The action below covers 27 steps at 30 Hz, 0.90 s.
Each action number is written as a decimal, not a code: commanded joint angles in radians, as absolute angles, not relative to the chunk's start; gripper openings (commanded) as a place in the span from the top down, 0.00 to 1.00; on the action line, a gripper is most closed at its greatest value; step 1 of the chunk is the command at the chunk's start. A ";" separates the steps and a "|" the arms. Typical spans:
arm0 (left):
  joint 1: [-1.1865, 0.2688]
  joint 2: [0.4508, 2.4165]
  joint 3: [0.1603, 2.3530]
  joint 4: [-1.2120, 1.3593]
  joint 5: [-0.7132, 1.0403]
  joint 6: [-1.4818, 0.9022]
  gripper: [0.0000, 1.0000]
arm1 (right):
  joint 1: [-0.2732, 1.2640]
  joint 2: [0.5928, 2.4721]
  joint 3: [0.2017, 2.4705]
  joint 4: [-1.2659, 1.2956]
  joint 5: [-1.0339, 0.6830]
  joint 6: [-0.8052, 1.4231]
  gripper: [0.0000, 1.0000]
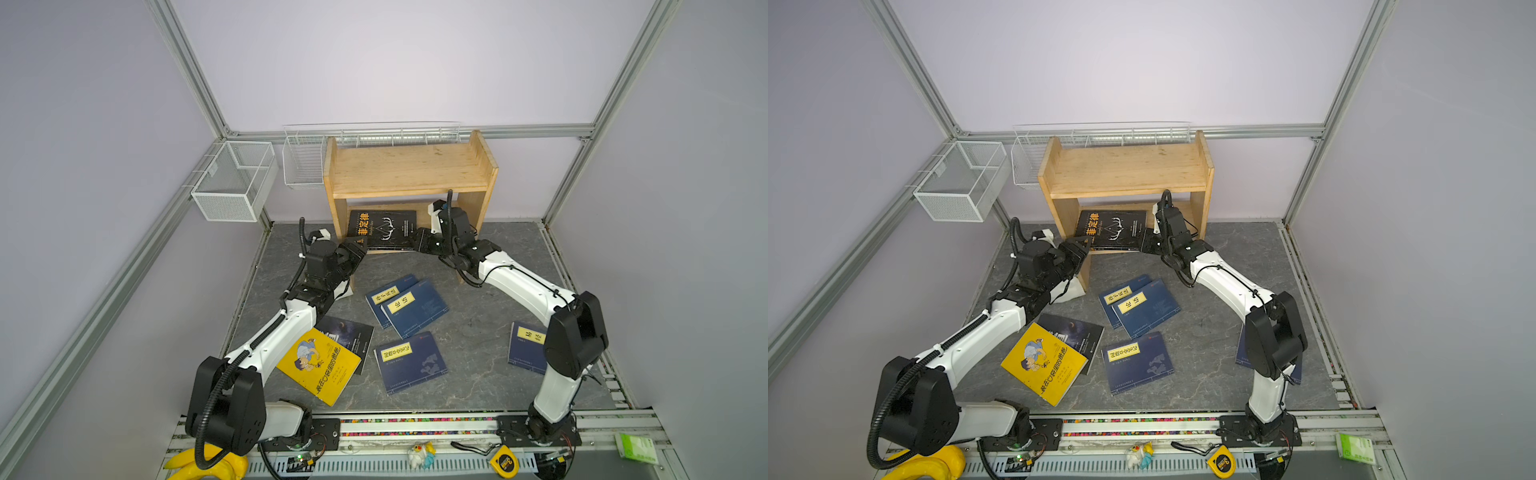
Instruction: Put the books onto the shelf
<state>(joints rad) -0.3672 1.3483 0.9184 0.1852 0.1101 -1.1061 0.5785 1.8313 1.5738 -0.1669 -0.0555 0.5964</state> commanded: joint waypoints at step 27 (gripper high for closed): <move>-0.363 0.904 0.933 -0.414 -0.079 -0.682 0.11 | 0.588 1.651 1.497 -0.288 -0.002 0.412 0.33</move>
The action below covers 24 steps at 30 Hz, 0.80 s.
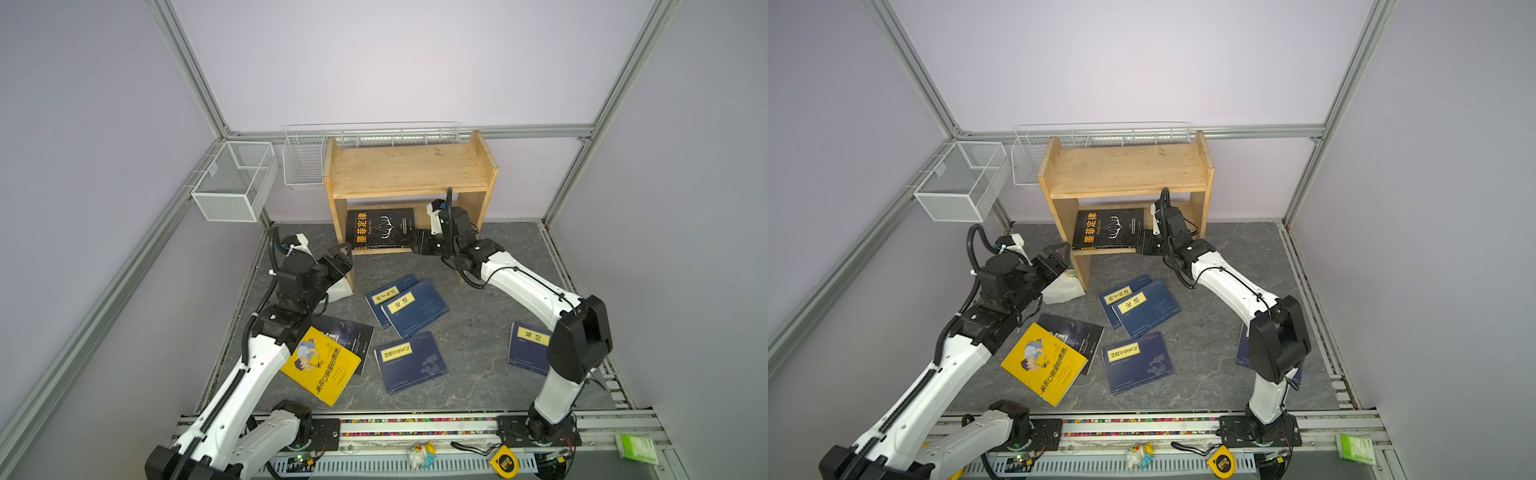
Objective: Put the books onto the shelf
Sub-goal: 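Open both grippers and draw them back from the shelf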
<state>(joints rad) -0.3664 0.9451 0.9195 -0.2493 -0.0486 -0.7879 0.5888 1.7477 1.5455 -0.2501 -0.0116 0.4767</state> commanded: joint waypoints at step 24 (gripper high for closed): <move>-0.901 1.429 0.979 -0.004 0.213 -0.552 0.11 | -0.067 0.974 0.719 -0.632 0.225 0.687 0.11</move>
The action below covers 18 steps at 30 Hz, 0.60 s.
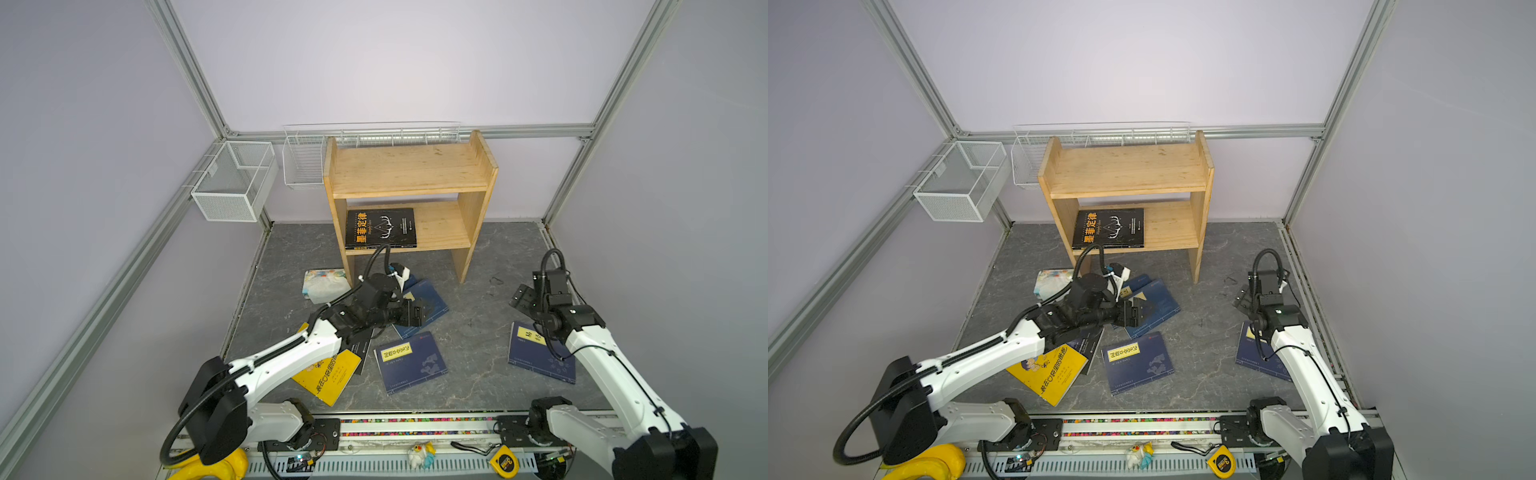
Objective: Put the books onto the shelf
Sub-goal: 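Open both grippers and draw them back from the shelf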
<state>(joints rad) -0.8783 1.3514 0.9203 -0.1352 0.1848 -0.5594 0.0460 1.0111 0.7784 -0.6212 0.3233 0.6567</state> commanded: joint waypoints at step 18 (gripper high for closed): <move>-0.626 1.103 0.702 -0.490 -0.337 -0.939 0.11 | 0.342 1.044 0.742 -0.358 -0.099 0.620 0.07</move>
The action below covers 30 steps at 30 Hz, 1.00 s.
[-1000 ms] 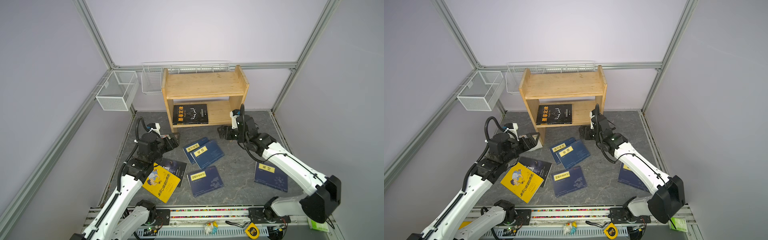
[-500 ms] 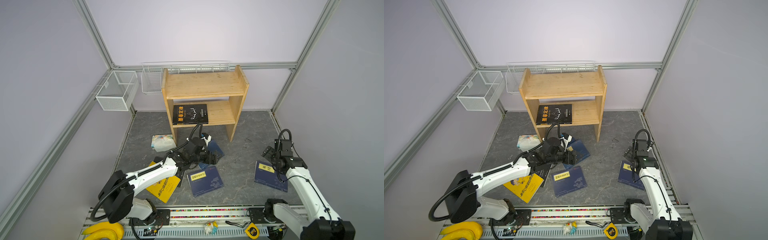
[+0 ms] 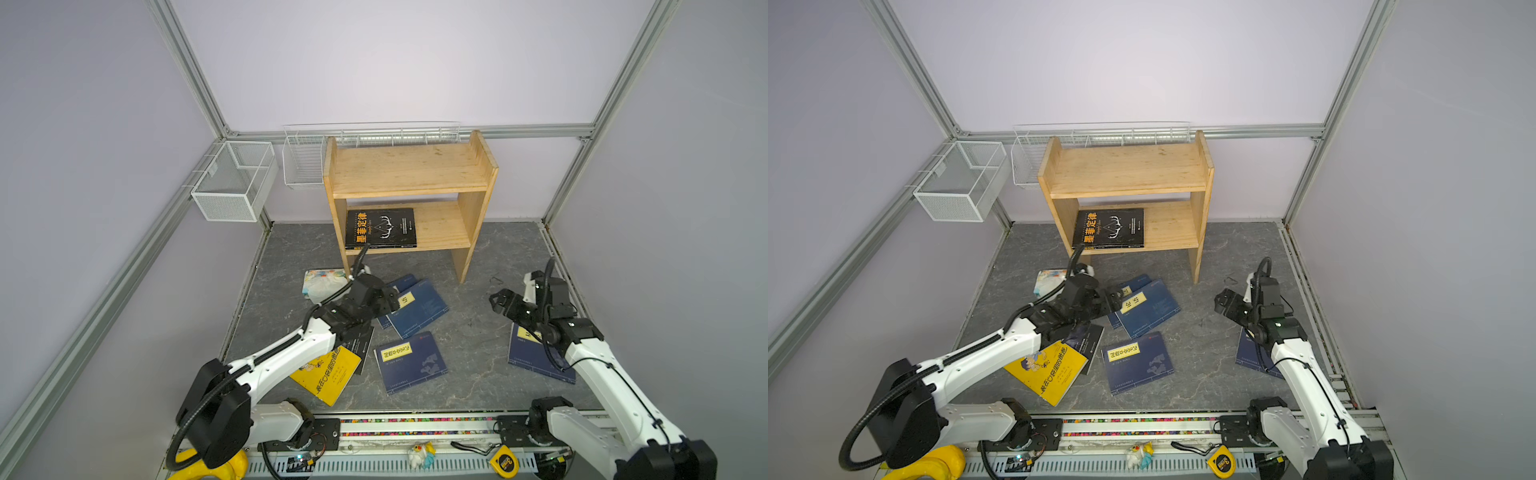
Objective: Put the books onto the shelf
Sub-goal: 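Open both grippers and draw them back from the shelf, then move both grippers to the yellow cartoon book and grip its edges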
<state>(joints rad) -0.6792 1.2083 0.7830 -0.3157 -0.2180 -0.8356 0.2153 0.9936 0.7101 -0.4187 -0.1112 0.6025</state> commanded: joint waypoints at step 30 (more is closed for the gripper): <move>-0.344 0.619 0.341 -0.661 -0.250 -1.145 0.08 | 1.048 1.798 1.087 0.061 -0.254 0.881 0.21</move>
<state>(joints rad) -0.3485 0.6399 0.3691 -0.6628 -0.2726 -1.1072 1.0405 1.7649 1.0576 0.0071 -0.2279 0.8673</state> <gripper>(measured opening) 0.920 0.797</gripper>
